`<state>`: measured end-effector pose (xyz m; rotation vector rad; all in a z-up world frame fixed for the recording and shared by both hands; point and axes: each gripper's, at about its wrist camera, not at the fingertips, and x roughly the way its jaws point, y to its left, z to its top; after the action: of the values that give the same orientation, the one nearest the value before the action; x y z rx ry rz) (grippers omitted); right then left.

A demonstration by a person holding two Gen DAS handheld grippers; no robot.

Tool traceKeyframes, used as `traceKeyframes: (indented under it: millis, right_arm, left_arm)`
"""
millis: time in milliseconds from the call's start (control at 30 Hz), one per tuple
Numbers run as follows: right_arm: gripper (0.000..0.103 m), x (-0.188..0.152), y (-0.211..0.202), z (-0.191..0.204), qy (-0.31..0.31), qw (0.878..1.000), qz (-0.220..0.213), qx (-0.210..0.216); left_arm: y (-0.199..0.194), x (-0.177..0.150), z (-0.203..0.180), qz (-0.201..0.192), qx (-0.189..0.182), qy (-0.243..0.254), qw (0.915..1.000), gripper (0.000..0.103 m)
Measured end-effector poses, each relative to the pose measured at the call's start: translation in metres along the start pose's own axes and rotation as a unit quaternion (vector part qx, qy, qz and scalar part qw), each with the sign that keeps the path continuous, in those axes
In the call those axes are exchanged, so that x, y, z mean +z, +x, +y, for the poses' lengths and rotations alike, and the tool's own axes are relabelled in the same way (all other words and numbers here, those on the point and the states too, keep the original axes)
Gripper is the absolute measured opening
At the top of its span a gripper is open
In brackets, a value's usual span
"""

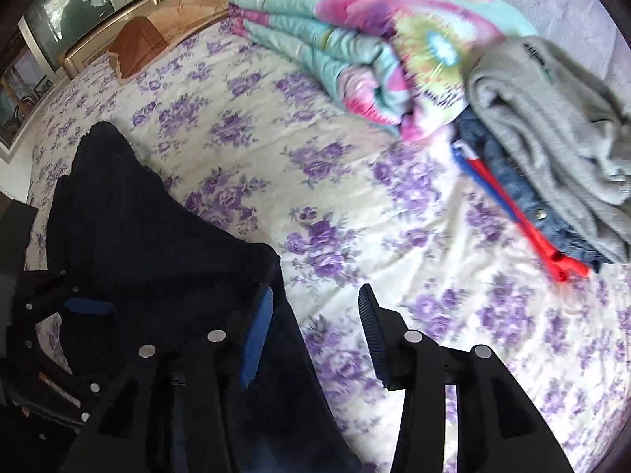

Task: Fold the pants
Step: 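Grasp the pants edge with the right tool and fold it toward the left tool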

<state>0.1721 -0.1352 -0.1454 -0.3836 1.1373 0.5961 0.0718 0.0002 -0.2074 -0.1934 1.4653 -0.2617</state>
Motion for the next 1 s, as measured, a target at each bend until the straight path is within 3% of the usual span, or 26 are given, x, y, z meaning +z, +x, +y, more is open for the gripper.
traceKeyframes:
  millis: [33, 67, 100, 167, 300, 433, 567, 700, 733, 833, 867, 933, 967, 1000]
  right_arm:
    - [0.03, -0.009, -0.01, 0.003, 0.005, 1.0, 0.001, 0.016]
    - [0.01, -0.02, -0.015, 0.006, 0.015, 0.999, 0.008, 0.03]
    - [0.004, -0.029, -0.014, 0.012, 0.028, 0.999, 0.018, 0.037]
    - [0.002, -0.044, 0.0, 0.02, 0.046, 0.998, 0.033, 0.035]
    - [0.0, -0.064, 0.056, 0.012, 0.073, 0.995, 0.066, -0.016]
    - [0.0, -0.065, 0.062, -0.012, 0.146, 0.988, 0.044, 0.023]
    - [0.001, -0.088, 0.024, -0.015, 0.168, 0.985, 0.018, 0.026]
    - [0.004, -0.151, -0.043, -0.022, 0.212, 0.977, -0.014, 0.004]
    - [0.004, -0.171, -0.055, -0.024, 0.229, 0.973, -0.016, -0.005]
    - [0.004, -0.238, -0.094, -0.031, 0.305, 0.952, -0.024, -0.028]
    - [0.006, -0.263, -0.105, -0.033, 0.336, 0.941, -0.027, -0.043]
    - [0.045, -0.311, -0.122, -0.031, 0.407, 0.909, -0.04, -0.084]
    - [0.069, -0.336, -0.131, -0.029, 0.438, 0.891, -0.05, -0.111]
    - [0.07, -0.356, -0.137, -0.026, 0.462, 0.875, -0.057, -0.129]
  left_arm:
    - [0.001, -0.002, -0.005, 0.0, 0.003, 0.004, 1.0, 0.082]
    - [0.0, -0.003, -0.007, 0.0, 0.006, 0.008, 1.0, 0.082]
    - [0.002, -0.001, -0.014, 0.0, 0.007, 0.009, 0.9999, 0.082]
    - [-0.001, 0.0, -0.016, 0.002, 0.002, 0.008, 1.0, 0.08]
    - [-0.017, 0.002, -0.022, 0.012, -0.007, 0.014, 0.9998, 0.068]
    - [-0.051, 0.01, -0.051, -0.016, -0.038, 0.049, 0.9979, 0.068]
    - [-0.046, 0.044, -0.088, -0.021, -0.05, 0.091, 0.9944, 0.068]
    - [0.013, 0.079, -0.122, 0.018, -0.06, 0.105, 0.9924, 0.061]
    - [0.03, 0.084, -0.131, 0.032, -0.049, 0.115, 0.9916, 0.052]
    - [0.059, 0.093, -0.142, 0.045, -0.002, 0.138, 0.9893, 0.051]
    - [0.058, 0.094, -0.144, 0.043, -0.002, 0.138, 0.9895, 0.052]
    - [0.06, 0.097, -0.147, 0.045, -0.003, 0.139, 0.9892, 0.052]
    - [0.059, 0.096, -0.147, 0.048, -0.004, 0.142, 0.9886, 0.052]
    - [0.058, 0.094, -0.147, 0.049, -0.003, 0.148, 0.9878, 0.052]
